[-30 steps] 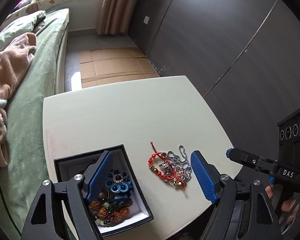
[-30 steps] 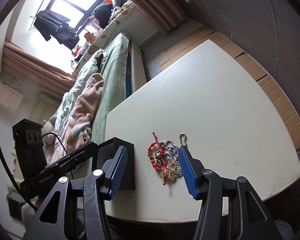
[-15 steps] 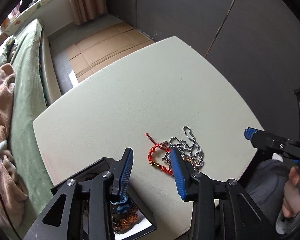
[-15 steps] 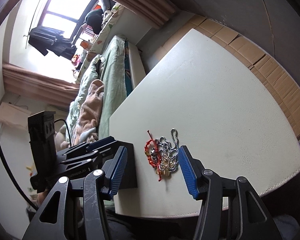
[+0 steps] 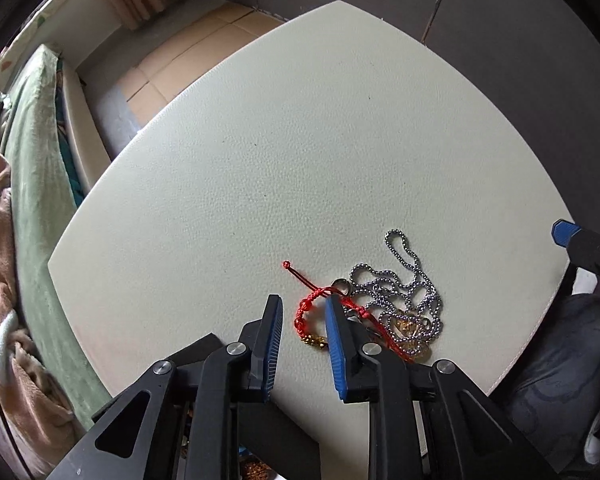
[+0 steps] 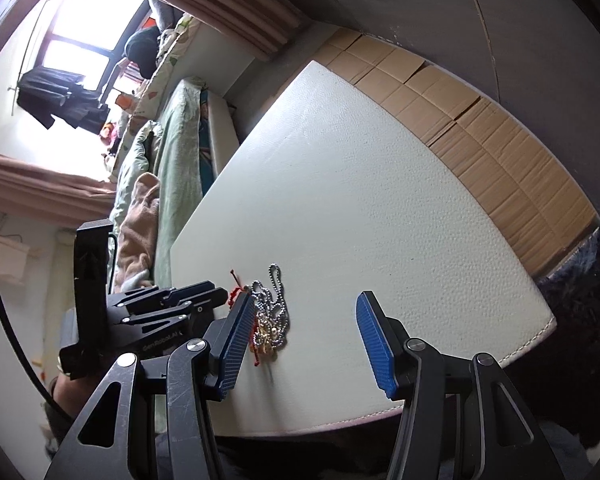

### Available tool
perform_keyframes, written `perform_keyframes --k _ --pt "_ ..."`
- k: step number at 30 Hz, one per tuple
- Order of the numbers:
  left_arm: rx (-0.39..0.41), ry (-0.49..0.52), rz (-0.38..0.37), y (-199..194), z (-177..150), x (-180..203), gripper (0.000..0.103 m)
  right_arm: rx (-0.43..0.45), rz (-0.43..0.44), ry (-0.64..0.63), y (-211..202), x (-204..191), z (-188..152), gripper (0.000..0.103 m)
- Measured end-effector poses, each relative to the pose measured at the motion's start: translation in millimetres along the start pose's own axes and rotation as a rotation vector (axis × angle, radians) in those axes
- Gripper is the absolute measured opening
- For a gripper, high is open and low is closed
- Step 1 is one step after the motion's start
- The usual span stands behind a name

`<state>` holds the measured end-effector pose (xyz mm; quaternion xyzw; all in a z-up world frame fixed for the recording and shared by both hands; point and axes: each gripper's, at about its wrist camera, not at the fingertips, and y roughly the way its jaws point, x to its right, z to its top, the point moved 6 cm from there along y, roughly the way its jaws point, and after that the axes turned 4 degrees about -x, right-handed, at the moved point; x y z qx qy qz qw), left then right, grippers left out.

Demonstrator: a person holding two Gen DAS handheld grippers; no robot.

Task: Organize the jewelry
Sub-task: 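Move the left gripper to the red string bracelet and close on it, then lift the red string bracelet with the left gripper into the box and open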

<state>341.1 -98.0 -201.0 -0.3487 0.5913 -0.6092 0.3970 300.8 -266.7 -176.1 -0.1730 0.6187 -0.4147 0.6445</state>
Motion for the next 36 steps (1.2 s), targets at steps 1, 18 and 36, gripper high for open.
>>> perform_keyframes --k 1,18,36 --pt "-0.018 0.008 0.018 4 0 1 0.023 0.0 0.001 0.001 0 1 0 0.054" --pt "-0.01 -0.039 -0.041 18 3 7 0.007 -0.022 -0.035 -0.034 10 3 -2 0.054" --pt "0.249 -0.131 -0.149 -91 -37 -34 0.007 -0.065 -0.063 -0.194 40 -39 -18 0.051"
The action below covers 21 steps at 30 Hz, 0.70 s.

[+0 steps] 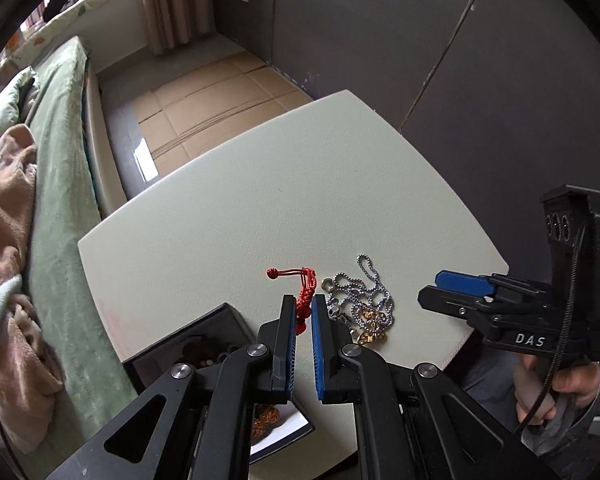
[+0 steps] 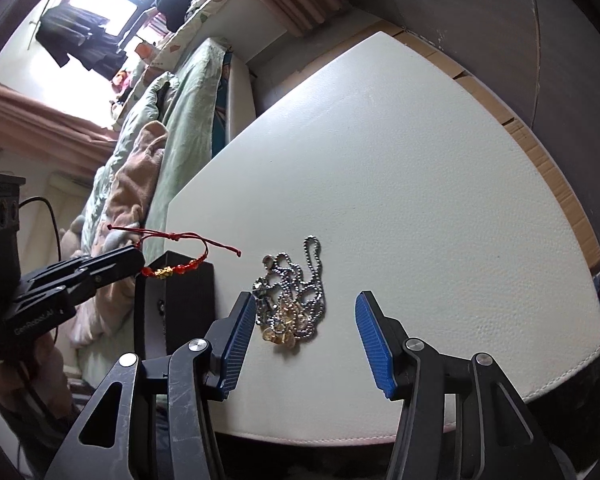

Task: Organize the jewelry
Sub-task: 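Lift the red string bracelet with the left gripper into the box and open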

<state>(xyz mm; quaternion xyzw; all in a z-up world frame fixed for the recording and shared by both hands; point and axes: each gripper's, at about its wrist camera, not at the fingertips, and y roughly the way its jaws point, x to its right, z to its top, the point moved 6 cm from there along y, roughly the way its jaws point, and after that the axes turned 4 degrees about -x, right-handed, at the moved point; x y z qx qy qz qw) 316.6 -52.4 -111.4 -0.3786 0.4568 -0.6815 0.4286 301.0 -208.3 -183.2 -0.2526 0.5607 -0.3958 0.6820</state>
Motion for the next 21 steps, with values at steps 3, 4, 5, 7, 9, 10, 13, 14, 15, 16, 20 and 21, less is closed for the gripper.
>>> perform_keyframes --k 3,4,5,7,9,10,13,14,15,16,20,21 --pt "0.027 -0.009 0.003 -13 -7 -6 0.007 -0.013 -0.011 -0.025 9 -9 -2 0.045" --pt "0.034 -0.013 0.003 -17 -9 -10 0.007 -0.019 -0.015 -0.032 12 -12 -3 0.044" --pt "0.038 -0.018 0.002 -20 -10 -13 0.007 -0.023 -0.022 -0.041 15 -15 -3 0.044" --pt "0.049 -0.029 0.003 -23 -10 -20 0.007 -0.028 -0.035 -0.059 22 -22 -2 0.043" --pt "0.062 -0.043 0.002 -28 -14 -26 0.007 -0.031 -0.048 -0.082 28 -30 0 0.042" --pt "0.07 -0.052 0.002 -32 -16 -30 0.007 -0.031 -0.052 -0.092 30 -34 1 0.041" --pt "0.087 -0.07 0.002 -42 -22 -40 0.007 -0.041 -0.07 -0.121 40 -45 3 0.038" --pt "0.09 -0.076 0.003 -44 -25 -43 0.007 -0.047 -0.081 -0.126 43 -46 3 0.036" --pt "0.092 -0.081 0.004 -46 -27 -46 0.007 -0.055 -0.089 -0.129 47 -47 3 0.033" --pt "0.094 -0.086 0.004 -47 -30 -49 0.007 -0.065 -0.098 -0.132 52 -48 3 0.029" --pt "0.098 -0.104 0.003 -50 -40 -58 0.007 -0.098 -0.166 -0.159 69 -53 2 0.028" --pt "0.098 -0.107 0.001 -50 -43 -59 0.007 -0.106 -0.185 -0.169 74 -54 2 0.028"
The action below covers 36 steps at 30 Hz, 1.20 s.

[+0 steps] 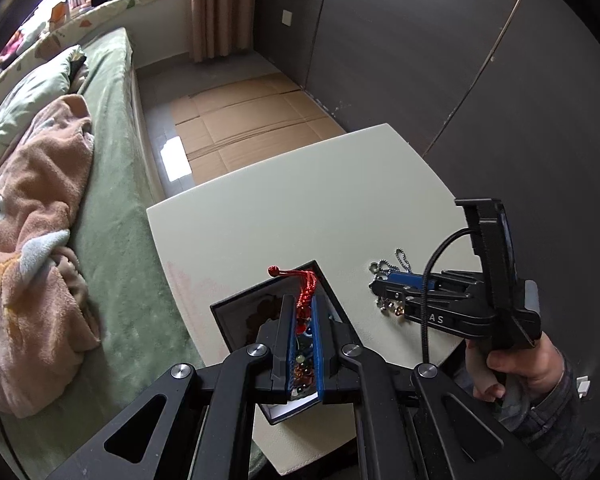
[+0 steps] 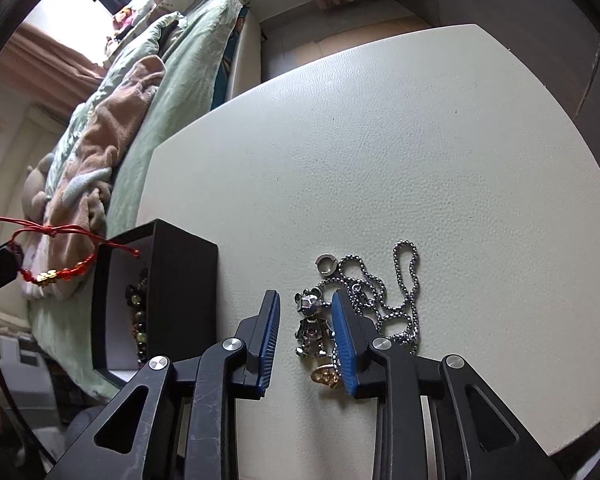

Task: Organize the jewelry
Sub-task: 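Lift the red string bracelet with the left gripper into the box and open, then grasp the silver ball chain with the right gripper, lift it, lower into box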

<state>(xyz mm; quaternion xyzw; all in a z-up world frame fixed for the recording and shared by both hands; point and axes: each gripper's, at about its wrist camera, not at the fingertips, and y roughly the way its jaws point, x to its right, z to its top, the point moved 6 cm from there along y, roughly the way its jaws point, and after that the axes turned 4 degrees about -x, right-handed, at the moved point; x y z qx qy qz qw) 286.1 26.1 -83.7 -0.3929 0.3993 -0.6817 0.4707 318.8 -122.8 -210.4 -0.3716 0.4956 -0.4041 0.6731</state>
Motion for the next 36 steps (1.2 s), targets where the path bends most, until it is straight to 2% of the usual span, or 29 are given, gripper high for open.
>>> perform_keyframes --k 3,6,11,15,18,19,21,22,23,36 --pt "0.004 -0.014 -0.011 -2 -7 -3 0.007 0.003 -0.066 -0.049 4 -8 2 0.026" --pt "0.008 -0.028 -0.021 -4 -12 -5 0.007 0.006 -0.137 -0.084 4 -10 2 0.017" --pt "0.023 -0.05 -0.042 -6 -16 -4 0.007 0.003 -0.129 -0.071 -7 -4 -3 0.015" --pt "0.025 -0.062 -0.087 -3 -20 -2 0.008 0.083 -0.078 -0.08 -45 -14 -2 0.015" --pt "-0.002 -0.086 -0.084 4 -24 -3 0.009 0.138 -0.049 -0.09 -76 -24 -4 0.015" --pt "-0.007 -0.09 -0.089 5 -25 -4 0.015 0.157 -0.042 -0.094 -86 -27 -5 0.015" --pt "-0.005 -0.099 -0.095 5 -28 -5 0.049 0.191 -0.03 -0.103 -105 -33 -5 0.015" --pt "0.008 -0.103 -0.094 3 -29 -5 0.078 0.206 -0.023 -0.108 -113 -36 -4 0.015" --pt "0.029 -0.107 -0.09 -1 -30 -6 0.089 0.221 -0.016 -0.114 -121 -39 -4 0.015" --pt "0.11 -0.121 -0.05 -47 -40 -19 0.089 0.423 0.014 -0.245 -226 -108 16 0.015"
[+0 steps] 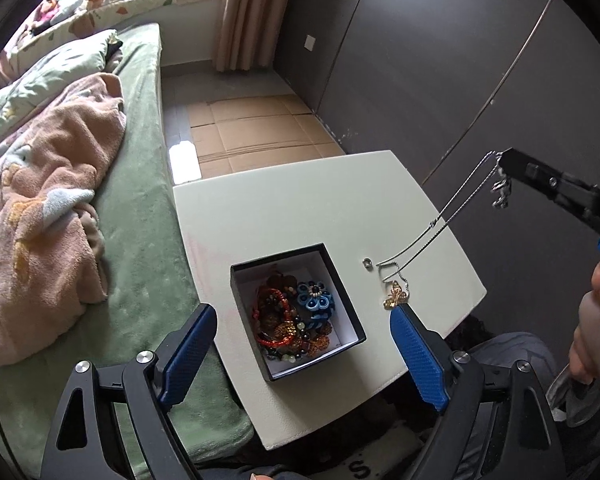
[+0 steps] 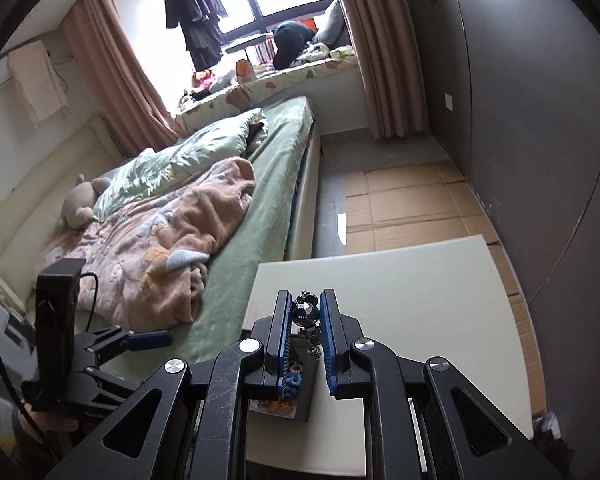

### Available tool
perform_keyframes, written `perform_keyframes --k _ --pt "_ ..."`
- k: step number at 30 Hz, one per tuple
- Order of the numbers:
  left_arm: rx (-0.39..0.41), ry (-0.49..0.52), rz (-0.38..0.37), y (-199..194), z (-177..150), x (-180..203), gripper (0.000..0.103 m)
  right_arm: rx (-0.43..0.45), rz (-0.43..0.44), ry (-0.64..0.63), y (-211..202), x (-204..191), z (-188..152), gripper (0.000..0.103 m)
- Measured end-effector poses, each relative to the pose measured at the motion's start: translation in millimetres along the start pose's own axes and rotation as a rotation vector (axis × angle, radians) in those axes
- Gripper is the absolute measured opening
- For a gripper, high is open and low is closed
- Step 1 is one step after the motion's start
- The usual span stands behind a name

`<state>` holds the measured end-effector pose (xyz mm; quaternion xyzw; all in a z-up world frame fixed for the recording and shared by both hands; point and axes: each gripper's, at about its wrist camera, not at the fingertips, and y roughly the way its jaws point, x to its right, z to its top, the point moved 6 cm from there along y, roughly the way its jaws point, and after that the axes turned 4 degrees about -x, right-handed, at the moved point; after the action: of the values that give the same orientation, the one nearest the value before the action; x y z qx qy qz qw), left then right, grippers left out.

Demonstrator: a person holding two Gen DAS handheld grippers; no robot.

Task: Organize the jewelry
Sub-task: 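Grasp the silver ball chain with the right gripper, lift it, lower into box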

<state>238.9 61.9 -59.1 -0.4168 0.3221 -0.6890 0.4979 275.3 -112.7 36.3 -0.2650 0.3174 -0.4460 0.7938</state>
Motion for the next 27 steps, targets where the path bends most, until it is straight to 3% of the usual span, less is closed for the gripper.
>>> perform_keyframes --k 7,18,27 --pt "0.035 -0.018 0.006 -19 -1 -9 0.089 0.086 0.027 -0.046 -42 -32 37 0.015" --pt "0.066 -0.054 -0.012 -39 -4 -20 0.097 0.183 0.062 -0.144 -88 -95 78 0.015" --pt "0.094 -0.08 0.007 -50 -6 -34 0.099 0.162 0.087 -0.189 -71 -122 73 0.015"
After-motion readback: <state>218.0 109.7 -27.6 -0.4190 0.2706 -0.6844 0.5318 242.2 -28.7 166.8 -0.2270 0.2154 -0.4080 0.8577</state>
